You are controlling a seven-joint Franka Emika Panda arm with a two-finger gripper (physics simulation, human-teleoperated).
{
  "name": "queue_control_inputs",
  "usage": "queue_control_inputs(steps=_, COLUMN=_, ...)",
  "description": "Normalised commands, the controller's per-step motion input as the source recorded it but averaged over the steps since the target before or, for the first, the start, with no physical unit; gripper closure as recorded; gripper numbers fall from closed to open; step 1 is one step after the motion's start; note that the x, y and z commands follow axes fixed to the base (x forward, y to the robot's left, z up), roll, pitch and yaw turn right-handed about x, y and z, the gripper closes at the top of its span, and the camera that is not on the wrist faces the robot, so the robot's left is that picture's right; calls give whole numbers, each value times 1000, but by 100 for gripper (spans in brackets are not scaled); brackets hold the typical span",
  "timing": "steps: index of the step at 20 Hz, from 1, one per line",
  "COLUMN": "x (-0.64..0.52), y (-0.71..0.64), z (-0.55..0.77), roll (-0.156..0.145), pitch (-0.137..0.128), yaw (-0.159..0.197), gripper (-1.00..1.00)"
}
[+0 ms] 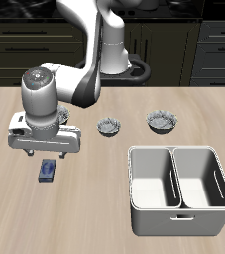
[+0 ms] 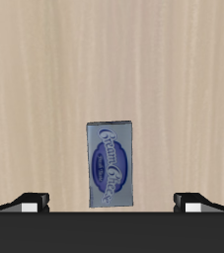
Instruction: Place the cream cheese in the smallest bowl
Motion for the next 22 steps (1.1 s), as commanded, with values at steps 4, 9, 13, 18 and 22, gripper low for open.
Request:
queue_control_inputs(steps=4, x=-32, y=-81, z=-217, roll=-22, pitch=25, yaw=-17, gripper=-100)
queue_control_inputs(steps=9, x=-58, y=-72, z=-249, roll=2, pitch=30, yaw=-12, gripper=-100)
queue_control_inputs(steps=13, x=-61, y=108, z=-344, roll=62, pitch=36, yaw=0, gripper=-100)
queue_control_inputs(steps=18, x=-40, y=4, z=-249, roll=-9, pitch=25, yaw=-9, gripper=100)
queue_control_inputs(steps=22, x=-48, y=-102, z=18, roll=-7, pitch=-4, yaw=-33, gripper=100)
